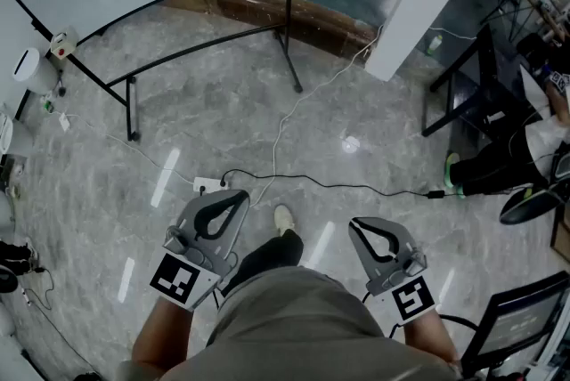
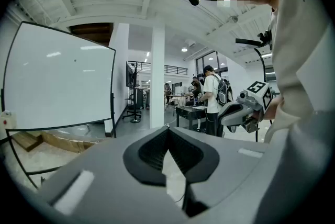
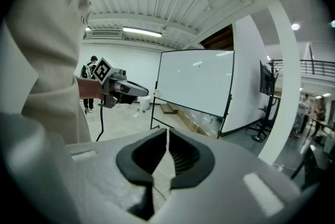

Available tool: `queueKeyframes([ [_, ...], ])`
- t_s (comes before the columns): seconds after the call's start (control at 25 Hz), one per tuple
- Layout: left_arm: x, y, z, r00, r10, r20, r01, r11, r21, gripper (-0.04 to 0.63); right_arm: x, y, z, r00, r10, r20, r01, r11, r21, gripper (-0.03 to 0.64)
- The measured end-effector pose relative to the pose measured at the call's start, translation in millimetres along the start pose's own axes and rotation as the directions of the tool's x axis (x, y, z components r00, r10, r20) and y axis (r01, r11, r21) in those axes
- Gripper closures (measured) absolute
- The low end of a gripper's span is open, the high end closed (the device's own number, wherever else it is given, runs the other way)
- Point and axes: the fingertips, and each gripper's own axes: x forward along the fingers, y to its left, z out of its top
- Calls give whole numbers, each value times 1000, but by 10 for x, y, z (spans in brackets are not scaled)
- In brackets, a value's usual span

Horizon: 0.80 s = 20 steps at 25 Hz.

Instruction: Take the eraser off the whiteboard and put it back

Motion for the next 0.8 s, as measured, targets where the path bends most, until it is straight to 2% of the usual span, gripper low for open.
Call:
queueKeyframes([
  [0.12, 296, 131, 41, 999, 38, 4, -38, 999, -26, 589, 150, -309, 13, 999, 42, -28, -43, 999, -29, 600],
  [0.28, 636, 258, 156, 997, 83, -7, -84, 995, -49, 589, 439, -746, 97, 993, 112, -19, -113, 990, -83, 600],
  [0.44, 725, 170, 273, 983, 186, -1, -186, 982, -38, 589, 657, -929, 185, 966, 254, 43, -247, 961, -120, 600],
  [0.56, 683, 93, 289, 951, 308, -28, -309, 950, -51, 589, 669, -1014, 234, 924, 378, 54, -361, 911, -198, 600],
  [0.68, 672, 7, 325, 902, 431, -33, -432, 899, -74, 589, 636, -1191, 249, 878, 476, 42, -446, 849, -283, 600],
  [0.8, 692, -129, 306, 853, 520, -48, -522, 848, -91, 589, 602, -1412, 104, 851, 524, 19, -504, 828, -245, 600],
])
